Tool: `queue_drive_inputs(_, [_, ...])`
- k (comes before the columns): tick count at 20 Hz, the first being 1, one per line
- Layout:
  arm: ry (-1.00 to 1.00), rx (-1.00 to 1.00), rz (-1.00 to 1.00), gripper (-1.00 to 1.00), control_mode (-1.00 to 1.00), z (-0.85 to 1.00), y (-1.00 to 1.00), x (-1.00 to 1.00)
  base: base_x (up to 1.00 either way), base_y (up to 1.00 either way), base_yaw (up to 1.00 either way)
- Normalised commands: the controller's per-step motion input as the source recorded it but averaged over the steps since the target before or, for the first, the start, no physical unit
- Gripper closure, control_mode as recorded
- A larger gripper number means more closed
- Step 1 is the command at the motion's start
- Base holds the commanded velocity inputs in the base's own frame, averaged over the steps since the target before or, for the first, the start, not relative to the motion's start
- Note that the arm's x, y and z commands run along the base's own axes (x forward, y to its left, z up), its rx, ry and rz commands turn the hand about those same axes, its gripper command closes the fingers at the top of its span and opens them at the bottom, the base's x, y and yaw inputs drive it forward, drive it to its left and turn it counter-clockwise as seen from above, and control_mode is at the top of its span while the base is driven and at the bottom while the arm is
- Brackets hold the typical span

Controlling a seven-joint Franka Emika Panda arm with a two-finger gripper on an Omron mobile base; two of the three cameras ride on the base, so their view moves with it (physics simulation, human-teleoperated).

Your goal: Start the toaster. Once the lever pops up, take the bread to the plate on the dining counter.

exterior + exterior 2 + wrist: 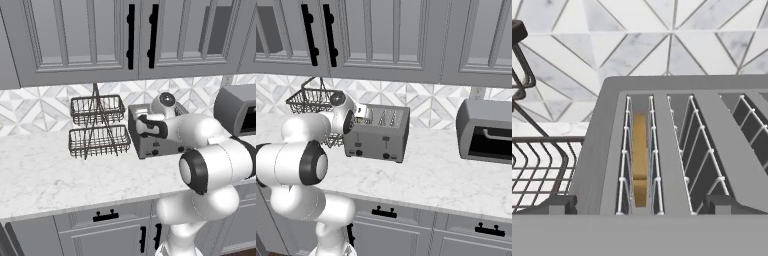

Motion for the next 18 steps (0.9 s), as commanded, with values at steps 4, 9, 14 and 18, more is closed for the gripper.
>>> queue_drive_inputs(4, [0.00, 0.00, 0.00, -1.00, -1.00, 0.00, 0.00, 0.06, 0.00, 0.00, 0.00])
queue_drive_inputs(9, [0.00, 0.00, 0.00, -1.00, -1.00, 0.00, 0.00, 0.01, 0.00, 0.00, 0.00])
queue_drive_inputs(14, [0.00, 0.00, 0.00, -1.00, -1.00, 0.00, 0.00, 0.00, 0.00, 0.00, 0.00])
queue_drive_inputs(18, [0.00, 0.00, 0.00, -1.00, -1.00, 0.00, 0.00, 0.00, 0.00, 0.00, 0.00])
